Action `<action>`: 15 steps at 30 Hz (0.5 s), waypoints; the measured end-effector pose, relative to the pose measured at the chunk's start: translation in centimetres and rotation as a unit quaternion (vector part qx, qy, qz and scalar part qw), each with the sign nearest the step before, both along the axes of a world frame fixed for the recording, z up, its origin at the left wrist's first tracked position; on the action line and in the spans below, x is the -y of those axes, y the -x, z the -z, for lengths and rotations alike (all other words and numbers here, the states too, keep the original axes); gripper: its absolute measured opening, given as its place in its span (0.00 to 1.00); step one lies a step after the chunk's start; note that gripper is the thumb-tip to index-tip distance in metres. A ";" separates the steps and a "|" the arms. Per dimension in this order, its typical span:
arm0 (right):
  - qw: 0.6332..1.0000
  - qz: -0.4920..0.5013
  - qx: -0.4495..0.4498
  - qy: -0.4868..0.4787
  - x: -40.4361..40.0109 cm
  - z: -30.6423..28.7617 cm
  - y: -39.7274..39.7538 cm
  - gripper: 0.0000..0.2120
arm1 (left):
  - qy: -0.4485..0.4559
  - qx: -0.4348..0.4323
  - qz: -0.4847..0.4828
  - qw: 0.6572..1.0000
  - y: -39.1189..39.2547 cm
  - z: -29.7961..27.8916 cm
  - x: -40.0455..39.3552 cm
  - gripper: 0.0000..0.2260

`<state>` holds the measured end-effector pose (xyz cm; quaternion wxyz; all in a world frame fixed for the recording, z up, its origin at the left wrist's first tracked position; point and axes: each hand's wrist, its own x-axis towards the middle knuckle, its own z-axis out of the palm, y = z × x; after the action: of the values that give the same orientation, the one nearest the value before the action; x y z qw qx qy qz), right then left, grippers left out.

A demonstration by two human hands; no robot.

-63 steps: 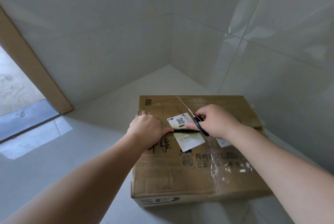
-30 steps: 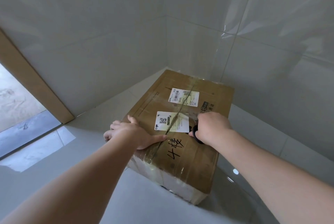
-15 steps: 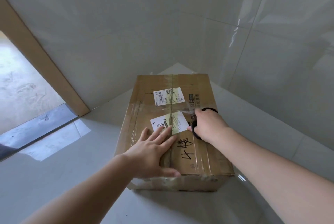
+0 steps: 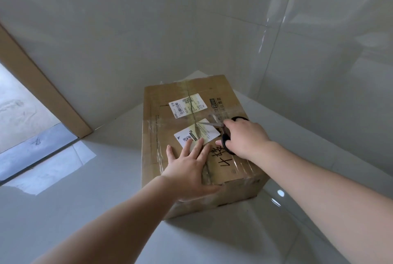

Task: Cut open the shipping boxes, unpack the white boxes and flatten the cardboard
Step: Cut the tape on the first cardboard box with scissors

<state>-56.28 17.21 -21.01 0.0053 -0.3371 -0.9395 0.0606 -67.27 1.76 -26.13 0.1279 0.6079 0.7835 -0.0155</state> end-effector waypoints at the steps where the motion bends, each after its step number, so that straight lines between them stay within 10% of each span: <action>1: 1.000 -0.003 -0.006 -0.001 -0.1 -0.1 -0.4 0.23 | 0.000 0.003 -0.023 1.000 -0.5 0.0 -0.7 0.52; 9: 1.000 0.018 -0.011 0.002 -1.2 -0.7 -3.6 0.22 | 0.008 0.015 -0.061 0.998 -2.7 -1.4 -5.1 0.50; 15: 0.996 0.029 -0.046 0.074 -2.1 0.4 -6.1 0.22 | -0.075 -0.004 0.168 0.983 4.1 -4.0 -6.4 0.12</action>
<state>-50.20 19.34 -21.36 0.0249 -0.3602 -0.9212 0.1450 -71.32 8.17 -22.15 0.0746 0.7386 0.6697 0.0195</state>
